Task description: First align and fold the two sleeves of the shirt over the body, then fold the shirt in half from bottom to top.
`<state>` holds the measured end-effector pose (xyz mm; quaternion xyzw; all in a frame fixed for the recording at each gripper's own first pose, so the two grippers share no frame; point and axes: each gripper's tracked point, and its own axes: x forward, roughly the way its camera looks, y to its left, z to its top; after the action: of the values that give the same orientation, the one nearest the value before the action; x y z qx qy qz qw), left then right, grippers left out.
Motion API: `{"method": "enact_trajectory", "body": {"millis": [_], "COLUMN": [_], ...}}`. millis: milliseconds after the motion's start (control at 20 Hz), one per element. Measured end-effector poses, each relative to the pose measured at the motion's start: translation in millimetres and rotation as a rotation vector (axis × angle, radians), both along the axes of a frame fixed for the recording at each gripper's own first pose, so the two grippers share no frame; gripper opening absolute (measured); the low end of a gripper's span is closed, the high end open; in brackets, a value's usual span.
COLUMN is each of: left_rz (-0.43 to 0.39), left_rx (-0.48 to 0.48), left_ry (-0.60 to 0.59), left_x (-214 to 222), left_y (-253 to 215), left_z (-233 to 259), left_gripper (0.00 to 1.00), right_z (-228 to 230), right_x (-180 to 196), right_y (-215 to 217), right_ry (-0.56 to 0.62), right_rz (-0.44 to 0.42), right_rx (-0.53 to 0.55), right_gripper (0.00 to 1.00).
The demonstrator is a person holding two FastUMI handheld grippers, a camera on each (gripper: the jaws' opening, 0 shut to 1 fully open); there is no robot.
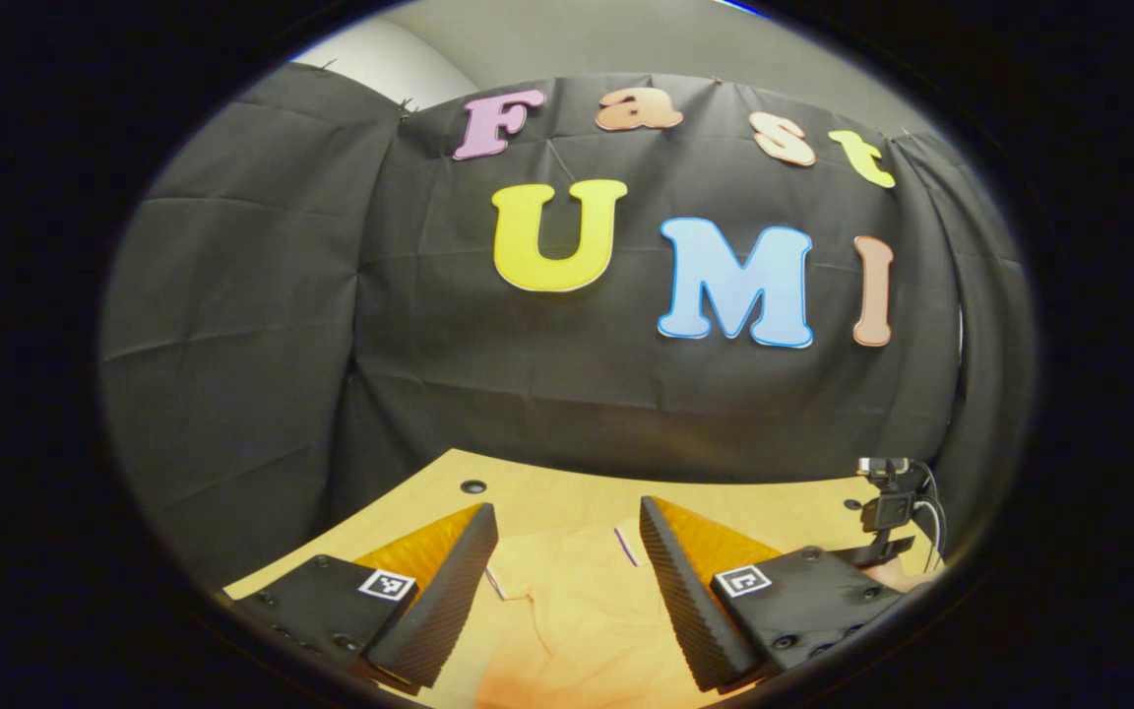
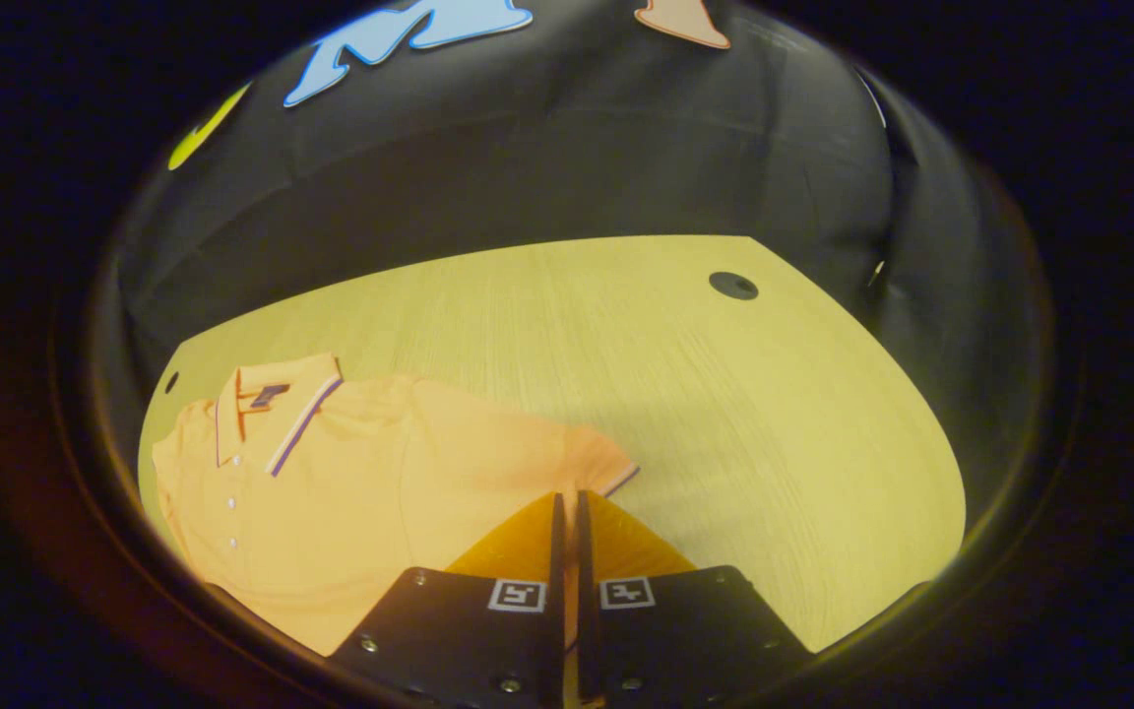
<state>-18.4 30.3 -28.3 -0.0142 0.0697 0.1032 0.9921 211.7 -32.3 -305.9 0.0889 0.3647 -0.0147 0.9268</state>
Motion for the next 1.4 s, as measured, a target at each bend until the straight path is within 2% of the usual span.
{"method": "enact_trajectory", "body": {"millis": [150,300,650,1000,1250,1300,1400], "left_rz": [0.012,0.02,0.047,0.076,0.018,0.003,-0.018], "left_rx": [0.005,0.006,0.002,0.006,0.02,0.023,0.026], "left_ry": [-0.004,-0.006,-0.012,0.011,-0.001,-0.003,-0.001], "left_x": [-1.1,-2.2,-3.6,-5.9,2.0,2.8,5.9], "left_y": [3.2,5.2,11.0,20.1,18.2,18.5,17.9], "left_z": [1.4,1.2,1.7,-1.2,-0.9,-0.9,-2.0], "left_gripper": [0.93,0.94,0.93,0.93,0.93,0.96,0.93], "right_z": [20.8,48.2,83.1,78.0,64.3,64.1,67.9], "right_x": [4.1,1.5,-5.7,-14.2,-17.3,-16.6,-20.5], "right_y": [2.3,26.3,86.8,126.9,135.9,137.3,138.6], "right_ry": [-0.042,-0.072,-0.154,-0.155,-0.116,-0.115,-0.111], "right_rz": [0.0,0.047,0.22,0.325,0.329,0.33,0.328], "right_rx": [-0.023,0.028,0.003,-0.061,-0.069,-0.068,-0.062], "right_gripper": [0.05,0.06,0.06,0.06,0.1,0.1,0.2]}}
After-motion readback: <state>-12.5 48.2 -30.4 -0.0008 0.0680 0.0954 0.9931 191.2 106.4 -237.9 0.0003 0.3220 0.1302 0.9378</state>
